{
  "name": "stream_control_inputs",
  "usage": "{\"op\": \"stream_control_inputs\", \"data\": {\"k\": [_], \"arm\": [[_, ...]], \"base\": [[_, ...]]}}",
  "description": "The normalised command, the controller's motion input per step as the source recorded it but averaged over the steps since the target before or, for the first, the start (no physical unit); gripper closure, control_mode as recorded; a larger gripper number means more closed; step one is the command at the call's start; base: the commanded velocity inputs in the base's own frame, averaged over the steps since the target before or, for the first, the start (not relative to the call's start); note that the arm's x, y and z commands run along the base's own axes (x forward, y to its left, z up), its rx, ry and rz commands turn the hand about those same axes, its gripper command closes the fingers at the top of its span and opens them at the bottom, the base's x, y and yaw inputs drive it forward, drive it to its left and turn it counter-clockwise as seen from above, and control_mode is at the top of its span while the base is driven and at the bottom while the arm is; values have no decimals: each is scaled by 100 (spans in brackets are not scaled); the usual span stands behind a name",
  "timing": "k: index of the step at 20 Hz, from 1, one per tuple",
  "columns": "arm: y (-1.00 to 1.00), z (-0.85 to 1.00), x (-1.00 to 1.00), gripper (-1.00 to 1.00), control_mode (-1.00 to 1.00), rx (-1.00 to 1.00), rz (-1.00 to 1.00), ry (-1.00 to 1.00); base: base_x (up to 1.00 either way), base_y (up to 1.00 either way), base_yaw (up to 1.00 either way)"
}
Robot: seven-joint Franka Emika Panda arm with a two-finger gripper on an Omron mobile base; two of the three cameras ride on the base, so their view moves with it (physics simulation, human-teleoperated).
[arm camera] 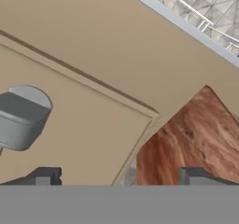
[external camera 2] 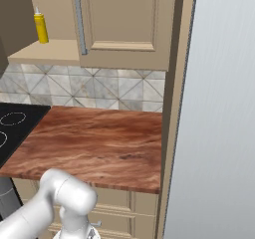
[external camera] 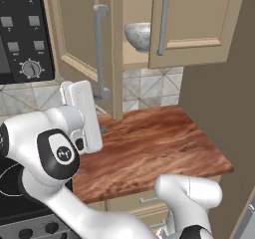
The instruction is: Pick the mug and place it in the sink. Pick the bowl and place it in the open cabinet and then close the cabinet.
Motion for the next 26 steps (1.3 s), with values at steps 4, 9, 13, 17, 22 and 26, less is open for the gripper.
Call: {"op": "stream_control_inputs", "data": {"k": [4,9,13,17,22,26], "arm": [[-44,0,16,-100,-100,0,0,0],[-41,9,33,-100,-100,0,0,0],[-10,4,56,-100,-100,0,0,0],[0,2,67,-100,-100,0,0,0],[-12,0,65,-100,-100,2,0,0],[-32,0,58,-100,-100,7,2,0]], "base": [[0,0,0],[0,0,0],[0,0,0],[0,0,0],[0,0,0],[0,0,0]]}}
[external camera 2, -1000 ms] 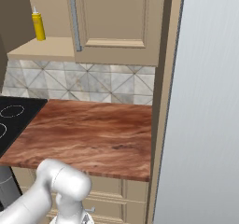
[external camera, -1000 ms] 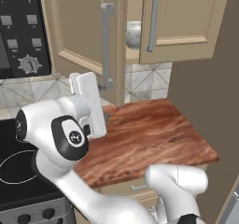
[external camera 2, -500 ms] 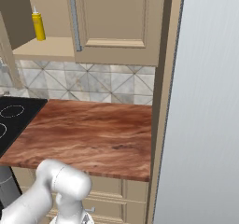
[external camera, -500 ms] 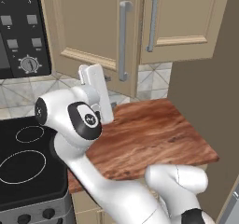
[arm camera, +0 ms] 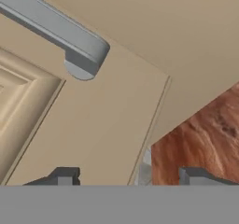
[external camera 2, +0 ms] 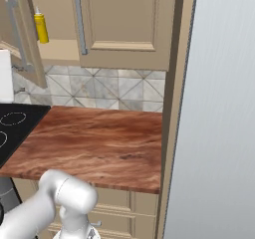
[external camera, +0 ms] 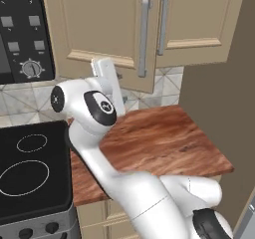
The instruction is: Pick the mug and place it in the sink. Pick the bowl and place it in the open cabinet and then close the cabinet.
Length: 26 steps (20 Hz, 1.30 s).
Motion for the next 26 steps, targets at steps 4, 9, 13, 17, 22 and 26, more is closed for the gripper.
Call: {"op": "stream_control_inputs", "data": {"k": [4,9,13,17,22,26], "arm": [[-34,0,47,-100,-100,8,3,0],[-28,0,38,-100,-100,11,5,0],[-26,0,40,-100,-100,11,12,0],[-28,0,53,-100,-100,11,13,0],[-24,-4,76,-100,-100,12,12,0],[-15,-15,83,-100,-100,13,12,0]], "base": [[0,0,0],[0,0,0],[0,0,0],[0,0,0],[0,0,0],[0,0,0]]}}
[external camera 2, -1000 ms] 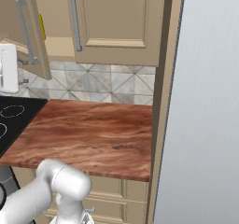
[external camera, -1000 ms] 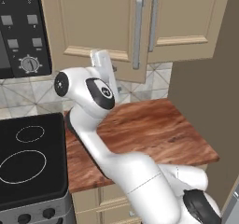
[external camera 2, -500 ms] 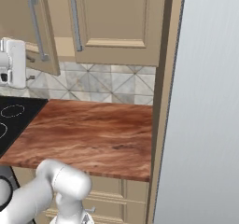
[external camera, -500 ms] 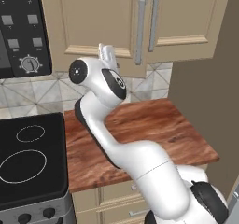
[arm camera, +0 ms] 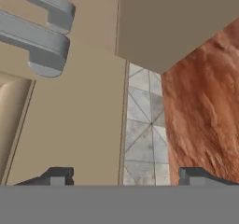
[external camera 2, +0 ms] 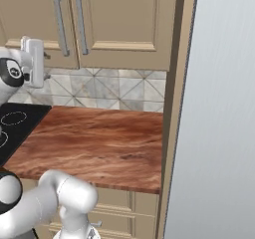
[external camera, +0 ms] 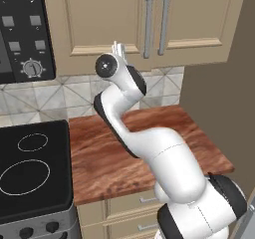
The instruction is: Pick the mug and place it in the sink. Pick the bowl and place it in the open cabinet and then close the cabinet.
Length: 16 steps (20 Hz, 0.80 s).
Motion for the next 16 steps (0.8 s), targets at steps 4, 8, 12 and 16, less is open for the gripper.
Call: {"op": "stream_control_inputs", "data": {"k": [4,8,12,16], "arm": [[-1,-12,99,-100,-100,14,9,0],[0,-16,100,-100,-100,14,7,0],[0,-16,98,-100,-100,13,7,0],[0,-7,92,-100,-100,12,6,0]], "base": [[0,0,0],[0,0,0],[0,0,0],[0,0,0]]}}
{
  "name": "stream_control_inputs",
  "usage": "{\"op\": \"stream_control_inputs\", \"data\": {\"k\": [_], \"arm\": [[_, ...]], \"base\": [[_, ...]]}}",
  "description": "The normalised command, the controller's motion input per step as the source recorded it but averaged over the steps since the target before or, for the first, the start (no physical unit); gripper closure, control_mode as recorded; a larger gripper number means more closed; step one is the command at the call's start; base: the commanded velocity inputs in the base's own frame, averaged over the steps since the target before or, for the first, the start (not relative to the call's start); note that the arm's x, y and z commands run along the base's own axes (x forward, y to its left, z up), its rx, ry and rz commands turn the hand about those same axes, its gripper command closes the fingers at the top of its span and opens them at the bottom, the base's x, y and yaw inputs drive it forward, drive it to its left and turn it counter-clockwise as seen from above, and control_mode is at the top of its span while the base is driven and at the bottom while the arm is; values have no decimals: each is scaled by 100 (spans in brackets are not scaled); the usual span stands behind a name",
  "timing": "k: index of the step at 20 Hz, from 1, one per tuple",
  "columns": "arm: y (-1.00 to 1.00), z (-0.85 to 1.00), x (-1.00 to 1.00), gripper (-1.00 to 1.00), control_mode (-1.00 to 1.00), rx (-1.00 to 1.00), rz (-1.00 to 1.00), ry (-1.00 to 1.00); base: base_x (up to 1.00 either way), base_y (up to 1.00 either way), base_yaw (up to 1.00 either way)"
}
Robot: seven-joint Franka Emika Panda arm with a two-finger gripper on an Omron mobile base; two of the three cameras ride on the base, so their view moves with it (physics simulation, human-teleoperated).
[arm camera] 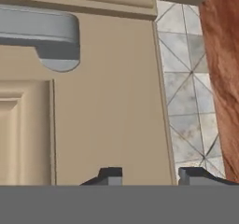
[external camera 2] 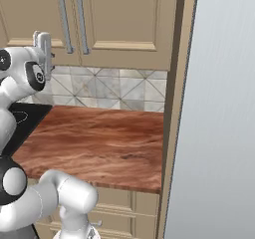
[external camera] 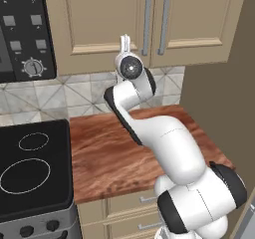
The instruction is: Pick the mug and place it in the sink. Pick the bowl and place it in the open cabinet and then close the cabinet.
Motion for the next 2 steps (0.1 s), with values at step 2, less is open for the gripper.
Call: {"op": "stream_control_inputs", "data": {"k": [2], "arm": [[0,-4,99,-100,-100,14,5,0]], "base": [[0,0,0]]}}
